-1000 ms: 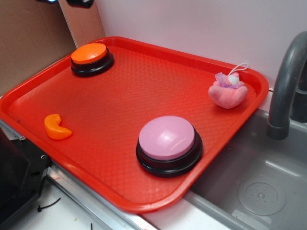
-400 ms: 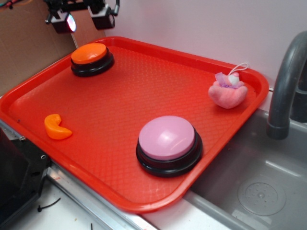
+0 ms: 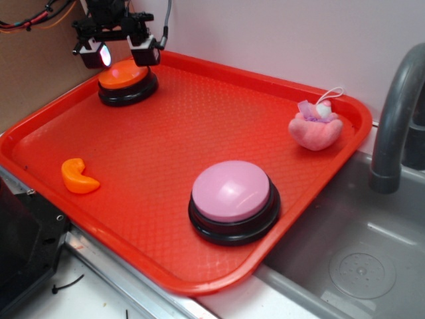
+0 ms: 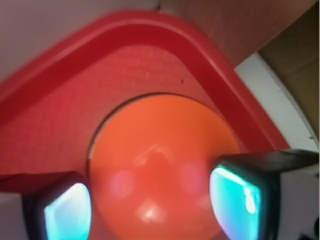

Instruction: Push the orange button.

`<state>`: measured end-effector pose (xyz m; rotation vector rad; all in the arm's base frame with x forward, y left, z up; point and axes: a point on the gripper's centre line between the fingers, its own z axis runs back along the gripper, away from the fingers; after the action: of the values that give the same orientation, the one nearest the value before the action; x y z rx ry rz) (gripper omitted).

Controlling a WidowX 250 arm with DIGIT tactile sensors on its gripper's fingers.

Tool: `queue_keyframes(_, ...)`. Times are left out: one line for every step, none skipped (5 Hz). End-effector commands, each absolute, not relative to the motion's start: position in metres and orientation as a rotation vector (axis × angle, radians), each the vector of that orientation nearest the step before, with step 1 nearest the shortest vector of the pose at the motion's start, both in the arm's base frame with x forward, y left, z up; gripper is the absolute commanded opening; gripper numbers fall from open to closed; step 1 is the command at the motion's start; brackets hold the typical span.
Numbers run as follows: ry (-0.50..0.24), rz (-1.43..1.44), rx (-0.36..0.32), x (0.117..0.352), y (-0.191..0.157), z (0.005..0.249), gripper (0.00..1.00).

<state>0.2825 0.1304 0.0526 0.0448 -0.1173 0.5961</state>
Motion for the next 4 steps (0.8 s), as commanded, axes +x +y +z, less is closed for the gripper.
queue_keyframes(-0.081,0.564,0.011,0.27,0.138,0.047,1.0)
queue_keyframes(-0.069,0.509,-0.002,0.268,0.127,0.066,1.0)
queue_keyframes(-0.089,0.452,-0.004,0.267,0.12,0.098,1.0)
queue_keyframes(-0.109,0.434,-0.005,0.265,0.117,0.124,1.0)
